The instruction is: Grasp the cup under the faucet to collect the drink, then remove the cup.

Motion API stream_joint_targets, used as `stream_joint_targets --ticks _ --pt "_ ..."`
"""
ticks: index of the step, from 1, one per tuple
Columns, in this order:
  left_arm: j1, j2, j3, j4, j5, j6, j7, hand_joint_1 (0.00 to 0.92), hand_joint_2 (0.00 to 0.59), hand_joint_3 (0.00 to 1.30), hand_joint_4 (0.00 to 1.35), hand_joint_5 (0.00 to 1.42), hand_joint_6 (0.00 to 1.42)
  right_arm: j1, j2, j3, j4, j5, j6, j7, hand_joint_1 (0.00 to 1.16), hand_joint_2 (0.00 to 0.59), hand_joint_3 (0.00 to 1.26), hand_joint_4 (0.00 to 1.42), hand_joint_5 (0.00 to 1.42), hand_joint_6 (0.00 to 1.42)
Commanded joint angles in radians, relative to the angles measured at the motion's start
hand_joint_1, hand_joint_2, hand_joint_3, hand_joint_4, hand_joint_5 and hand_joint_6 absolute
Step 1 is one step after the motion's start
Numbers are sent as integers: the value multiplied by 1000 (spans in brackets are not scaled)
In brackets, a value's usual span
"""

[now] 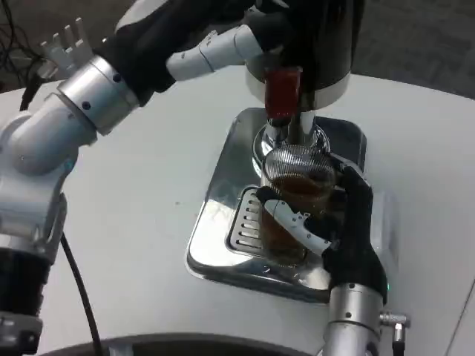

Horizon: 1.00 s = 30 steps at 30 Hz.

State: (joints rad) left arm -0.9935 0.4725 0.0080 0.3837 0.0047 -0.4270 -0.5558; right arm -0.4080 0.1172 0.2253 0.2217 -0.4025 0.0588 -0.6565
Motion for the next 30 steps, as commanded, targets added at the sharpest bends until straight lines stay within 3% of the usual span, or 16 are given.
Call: stream_joint_targets --ticks 1,4,13,23,30 --pt "28 10 27 -31 -23 14 12 0 11 376 374 440 358 26 54 -15 -50 14 -19 -4 795 208 739 764 743 458" --pt "44 14 41 -44 -28 20 13 0 11 377 377 440 360 47 47 -23 -82 24 -15 12 794 207 747 766 752 460" --pt "77 19 59 -63 -33 38 18 0 11 391 392 458 373 130 21 11 -193 9 0 71 800 198 771 800 769 479" --pt "81 21 59 -67 -33 43 21 0 11 392 395 458 374 225 -23 -18 -332 17 15 147 801 190 796 824 800 493" --pt "197 34 107 -209 -52 116 67 0 11 392 395 458 374 286 -48 -34 -403 -1 21 201 791 185 806 841 811 514"
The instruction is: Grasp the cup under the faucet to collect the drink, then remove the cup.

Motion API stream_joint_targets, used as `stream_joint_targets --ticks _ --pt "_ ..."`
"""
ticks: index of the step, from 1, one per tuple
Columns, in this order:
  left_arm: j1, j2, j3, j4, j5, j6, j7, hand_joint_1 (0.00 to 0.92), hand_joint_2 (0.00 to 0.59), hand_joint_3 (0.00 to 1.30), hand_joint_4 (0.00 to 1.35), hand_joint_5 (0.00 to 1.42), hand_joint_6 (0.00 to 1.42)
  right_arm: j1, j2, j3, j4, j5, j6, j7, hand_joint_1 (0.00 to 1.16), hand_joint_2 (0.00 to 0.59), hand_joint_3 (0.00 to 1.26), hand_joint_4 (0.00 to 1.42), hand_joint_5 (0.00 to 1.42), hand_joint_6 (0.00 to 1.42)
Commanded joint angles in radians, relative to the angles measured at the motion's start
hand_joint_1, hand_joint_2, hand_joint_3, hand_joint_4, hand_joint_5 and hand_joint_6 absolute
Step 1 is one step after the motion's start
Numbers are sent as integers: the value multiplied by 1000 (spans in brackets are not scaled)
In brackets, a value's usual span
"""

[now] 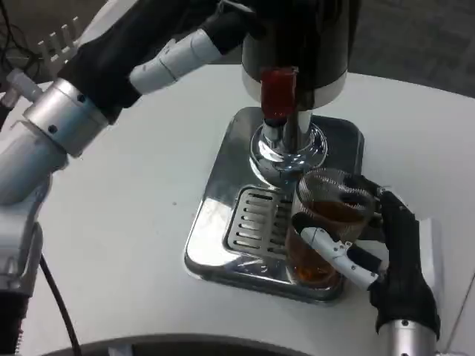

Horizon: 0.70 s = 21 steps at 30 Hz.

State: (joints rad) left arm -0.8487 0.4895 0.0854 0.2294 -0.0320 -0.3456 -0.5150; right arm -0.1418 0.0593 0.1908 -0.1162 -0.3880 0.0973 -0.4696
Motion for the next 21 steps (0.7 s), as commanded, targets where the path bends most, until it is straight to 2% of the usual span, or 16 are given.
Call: stream_joint_targets --ticks 1,4,14,18,21 --pt "73 21 42 -73 -17 46 33 0 11 392 395 458 374 26 10 2 -77 -19 -17 21 790 185 810 849 818 515" --pt "146 42 86 -124 -20 74 50 0 11 392 395 458 374 39 19 2 -105 -14 -15 41 790 185 817 852 831 516" --pt "409 90 210 -234 -12 137 93 0 11 400 396 458 392 84 3 15 -172 -50 -10 103 803 183 838 873 867 517" --pt "496 99 235 -256 12 146 112 0 11 400 396 458 394 92 -8 7 -201 -60 -8 128 807 181 841 884 878 517" --pt "554 107 234 -272 32 155 124 0 11 399 396 458 394 95 1 -2 -212 -52 16 147 809 180 843 884 879 517"
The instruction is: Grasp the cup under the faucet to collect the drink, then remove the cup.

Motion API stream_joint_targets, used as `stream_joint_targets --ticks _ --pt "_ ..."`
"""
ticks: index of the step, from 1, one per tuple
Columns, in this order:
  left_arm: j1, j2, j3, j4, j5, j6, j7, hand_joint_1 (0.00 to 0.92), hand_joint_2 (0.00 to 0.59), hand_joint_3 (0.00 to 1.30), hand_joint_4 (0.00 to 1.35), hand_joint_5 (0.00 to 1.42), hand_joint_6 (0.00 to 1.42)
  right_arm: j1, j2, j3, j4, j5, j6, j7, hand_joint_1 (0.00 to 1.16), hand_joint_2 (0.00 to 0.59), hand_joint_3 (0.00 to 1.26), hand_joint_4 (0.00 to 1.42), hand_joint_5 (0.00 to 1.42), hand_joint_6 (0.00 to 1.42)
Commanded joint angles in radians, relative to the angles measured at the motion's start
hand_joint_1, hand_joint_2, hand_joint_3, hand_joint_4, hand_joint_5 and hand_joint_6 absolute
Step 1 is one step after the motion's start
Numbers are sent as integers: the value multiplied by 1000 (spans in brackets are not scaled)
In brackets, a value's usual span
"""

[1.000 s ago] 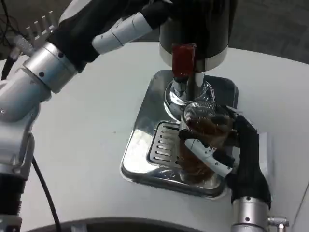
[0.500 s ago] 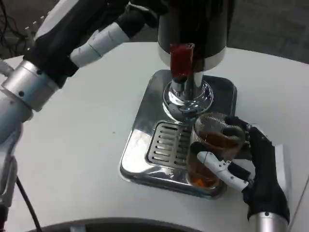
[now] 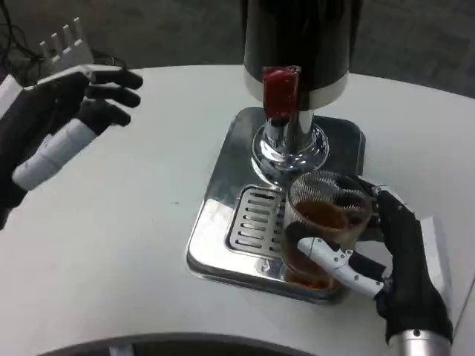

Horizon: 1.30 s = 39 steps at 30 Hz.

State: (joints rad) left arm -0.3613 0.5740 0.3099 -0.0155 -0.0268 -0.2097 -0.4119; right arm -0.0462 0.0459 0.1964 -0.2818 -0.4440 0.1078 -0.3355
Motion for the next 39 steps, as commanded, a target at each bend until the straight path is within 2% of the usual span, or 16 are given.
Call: stream_joint_targets --ticks 1,5,12,19,24,31,39 --pt "81 24 7 -32 31 22 24 0 11 398 396 457 395 -3 11 -10 -47 4 7 22 809 180 844 884 879 517" --pt "153 13 -17 -57 54 55 28 0 15 392 375 427 386 -8 8 -8 -57 -3 10 44 810 180 845 884 886 517" --pt "242 -1 -81 -73 110 54 42 0 21 372 357 390 349 -21 -7 -1 -68 -14 12 92 845 169 840 874 890 517" --pt "295 8 -156 -78 226 -2 71 0 22 338 296 308 323 -12 -68 5 -96 -42 -31 140 871 163 840 874 891 520" --pt "308 12 -193 -98 280 -16 78 0 28 277 193 218 253 2 -97 6 -128 -36 -43 165 886 166 853 874 902 538" --pt "323 13 -223 -138 327 -20 75 0 29 243 152 184 231 21 -107 20 -163 -35 -49 190 935 159 871 885 902 551" --pt "349 29 -233 -193 394 -32 78 0 33 220 99 131 213 53 -163 25 -214 -46 -97 229 963 155 901 895 902 564"
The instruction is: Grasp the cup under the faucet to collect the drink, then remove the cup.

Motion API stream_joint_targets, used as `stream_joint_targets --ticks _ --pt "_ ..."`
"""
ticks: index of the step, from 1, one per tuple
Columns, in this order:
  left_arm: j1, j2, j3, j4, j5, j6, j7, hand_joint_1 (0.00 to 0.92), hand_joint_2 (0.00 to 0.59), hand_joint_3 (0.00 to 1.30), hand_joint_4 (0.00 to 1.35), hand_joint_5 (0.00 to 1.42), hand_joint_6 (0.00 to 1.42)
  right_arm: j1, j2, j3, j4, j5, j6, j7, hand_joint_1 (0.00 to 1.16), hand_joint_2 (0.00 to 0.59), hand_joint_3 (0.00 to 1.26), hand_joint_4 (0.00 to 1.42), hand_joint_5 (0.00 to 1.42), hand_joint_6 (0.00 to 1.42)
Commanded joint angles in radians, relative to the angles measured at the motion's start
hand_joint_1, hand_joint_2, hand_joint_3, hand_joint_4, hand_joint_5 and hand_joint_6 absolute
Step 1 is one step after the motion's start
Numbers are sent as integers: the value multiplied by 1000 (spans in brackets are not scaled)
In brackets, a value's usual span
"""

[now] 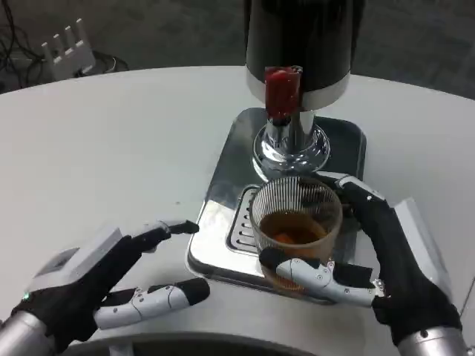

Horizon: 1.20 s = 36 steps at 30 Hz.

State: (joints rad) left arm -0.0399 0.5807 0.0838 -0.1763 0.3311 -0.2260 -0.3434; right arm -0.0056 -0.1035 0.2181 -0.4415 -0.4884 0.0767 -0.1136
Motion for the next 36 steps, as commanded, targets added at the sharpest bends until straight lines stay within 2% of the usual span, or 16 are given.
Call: stream_joint_targets --ticks 1,6,16,26,36 --pt "32 23 -6 -39 45 -16 10 0 33 211 82 119 212 14 -19 1 -59 -1 -68 10 964 155 902 895 902 564" --pt "49 24 -6 -72 80 -19 16 0 38 168 17 58 184 31 -31 -1 -80 0 -71 23 987 164 928 906 902 574" --pt "67 14 -6 -117 121 -5 22 0 40 140 0 8 162 67 -46 -13 -116 9 -85 46 1009 172 941 924 902 597" --pt "102 12 -8 -164 157 -14 40 0 40 106 0 0 131 100 -51 -11 -152 10 -90 62 1015 176 947 935 903 599" --pt "177 20 6 -219 146 -38 29 0 44 97 0 0 126 141 -50 -10 -200 16 -87 81 1024 178 958 936 903 601"
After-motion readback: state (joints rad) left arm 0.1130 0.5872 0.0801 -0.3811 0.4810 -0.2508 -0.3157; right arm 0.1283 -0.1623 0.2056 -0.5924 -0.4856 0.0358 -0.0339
